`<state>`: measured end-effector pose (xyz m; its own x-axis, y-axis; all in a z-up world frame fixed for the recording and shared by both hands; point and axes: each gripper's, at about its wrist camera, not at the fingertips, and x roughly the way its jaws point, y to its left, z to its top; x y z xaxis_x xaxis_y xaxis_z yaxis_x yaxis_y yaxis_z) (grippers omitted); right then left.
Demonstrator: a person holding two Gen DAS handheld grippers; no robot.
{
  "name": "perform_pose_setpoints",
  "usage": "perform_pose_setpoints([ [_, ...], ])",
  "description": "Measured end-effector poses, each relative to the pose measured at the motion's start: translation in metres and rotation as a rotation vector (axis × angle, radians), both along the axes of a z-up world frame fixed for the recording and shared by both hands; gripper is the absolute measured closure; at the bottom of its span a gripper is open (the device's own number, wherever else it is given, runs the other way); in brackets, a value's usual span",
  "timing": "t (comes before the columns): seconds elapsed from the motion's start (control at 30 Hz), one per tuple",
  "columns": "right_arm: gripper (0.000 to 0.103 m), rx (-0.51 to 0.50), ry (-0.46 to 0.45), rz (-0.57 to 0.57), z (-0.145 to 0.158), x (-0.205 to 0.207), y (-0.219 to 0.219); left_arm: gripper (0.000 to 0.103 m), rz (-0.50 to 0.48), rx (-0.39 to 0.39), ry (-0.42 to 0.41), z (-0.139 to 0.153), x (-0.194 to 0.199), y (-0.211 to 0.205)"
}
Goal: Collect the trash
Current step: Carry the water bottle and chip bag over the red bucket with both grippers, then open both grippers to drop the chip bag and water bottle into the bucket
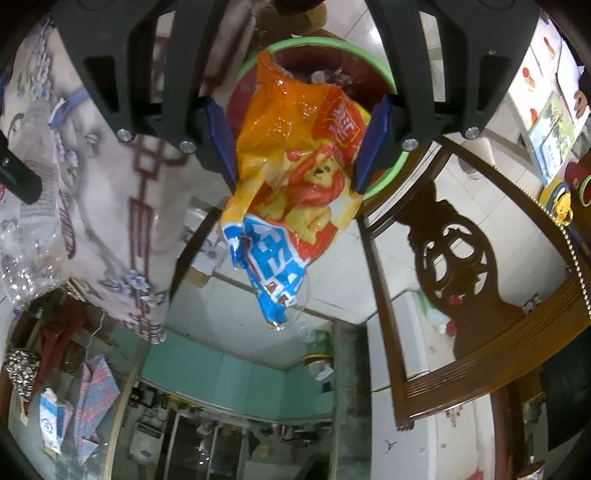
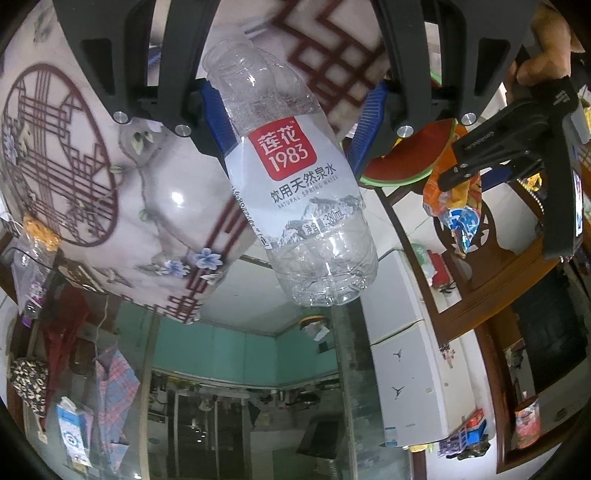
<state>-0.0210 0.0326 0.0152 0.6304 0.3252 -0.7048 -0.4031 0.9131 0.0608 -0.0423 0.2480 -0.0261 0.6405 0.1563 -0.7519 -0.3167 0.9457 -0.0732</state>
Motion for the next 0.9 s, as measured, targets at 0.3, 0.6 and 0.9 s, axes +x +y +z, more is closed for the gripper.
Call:
perform_pose_setpoints([
  [0.3, 0.045, 0.033, 0.057, 0.066, -0.016, 0.018, 0.029, 0.045, 0.045, 0.006, 0.061, -0.017, 0.004, 0.020],
  [0.6, 0.045, 0.092, 0.155, 0.117, -0.045, 0.035, 0.065, 0.046, 0.082, -0.019, 0.140, -0.037, 0.007, 0.036],
  [0.9, 0.045, 0.054, 0.160, 0.161, -0.058, 0.034, 0.097, 0.046, 0.118, -0.027, 0.171, -0.045, 0.010, 0.046],
])
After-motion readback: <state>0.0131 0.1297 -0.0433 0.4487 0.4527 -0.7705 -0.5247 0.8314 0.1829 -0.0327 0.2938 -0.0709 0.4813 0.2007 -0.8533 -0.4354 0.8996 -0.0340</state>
